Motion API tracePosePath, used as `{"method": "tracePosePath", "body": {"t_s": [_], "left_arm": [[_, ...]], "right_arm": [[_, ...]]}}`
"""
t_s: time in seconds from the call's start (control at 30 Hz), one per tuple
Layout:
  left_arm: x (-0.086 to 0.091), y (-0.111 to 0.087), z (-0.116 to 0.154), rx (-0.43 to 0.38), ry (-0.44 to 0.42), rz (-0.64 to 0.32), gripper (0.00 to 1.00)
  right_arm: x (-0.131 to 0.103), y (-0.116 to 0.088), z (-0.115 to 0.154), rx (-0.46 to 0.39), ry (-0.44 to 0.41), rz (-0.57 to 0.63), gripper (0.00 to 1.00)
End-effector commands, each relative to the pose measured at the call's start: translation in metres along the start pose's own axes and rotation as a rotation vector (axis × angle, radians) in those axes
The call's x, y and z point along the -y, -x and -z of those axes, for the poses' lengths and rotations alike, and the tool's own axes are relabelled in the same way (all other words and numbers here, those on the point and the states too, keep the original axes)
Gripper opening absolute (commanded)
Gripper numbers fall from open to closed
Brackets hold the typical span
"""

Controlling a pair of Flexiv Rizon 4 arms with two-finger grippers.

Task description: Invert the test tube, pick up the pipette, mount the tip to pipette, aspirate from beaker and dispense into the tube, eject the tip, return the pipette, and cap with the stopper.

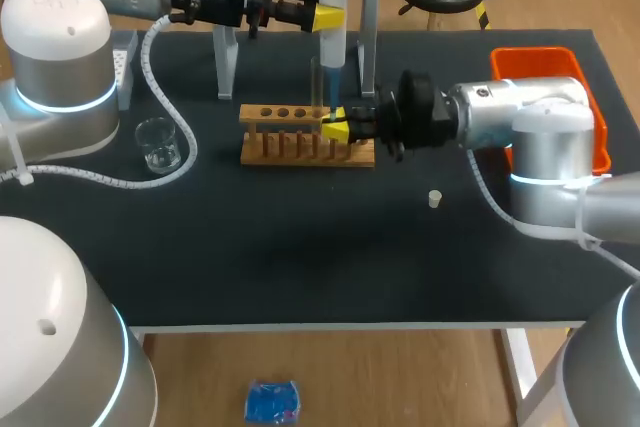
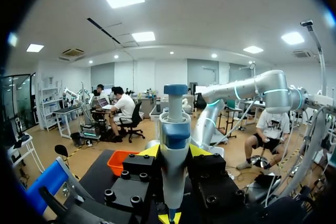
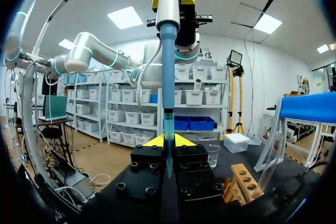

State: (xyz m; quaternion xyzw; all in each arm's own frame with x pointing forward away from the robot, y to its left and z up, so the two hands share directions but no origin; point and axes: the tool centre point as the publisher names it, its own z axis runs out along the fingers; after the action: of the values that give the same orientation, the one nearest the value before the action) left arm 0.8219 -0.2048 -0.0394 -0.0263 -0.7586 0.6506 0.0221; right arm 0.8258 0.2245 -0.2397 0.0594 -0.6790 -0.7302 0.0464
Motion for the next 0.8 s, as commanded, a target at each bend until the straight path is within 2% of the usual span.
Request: {"method": "tracePosePath", "body": {"t_s": [0.03, 0.4, 0.8], "left_arm": [[-0.0016, 0.0006, 0.0001, -0.004, 0.002, 0.001, 0.0], [-0.0016, 0.0006, 0.0001, -0.004, 0.002, 0.001, 0.0], [-0.0016, 0.0006, 0.0001, -0.004, 0.002, 0.001, 0.0]], "right_arm": [[-0.0016, 0.0017, -0.0002, 0.003, -0.011, 0.014, 0.0], [0.0004, 0.0066, 0.0009, 0.028, -0.04, 0.109, 0.0], [-0.0032, 0.0079, -0.0007, 0.028, -0.035, 0.13, 0.0]]}}
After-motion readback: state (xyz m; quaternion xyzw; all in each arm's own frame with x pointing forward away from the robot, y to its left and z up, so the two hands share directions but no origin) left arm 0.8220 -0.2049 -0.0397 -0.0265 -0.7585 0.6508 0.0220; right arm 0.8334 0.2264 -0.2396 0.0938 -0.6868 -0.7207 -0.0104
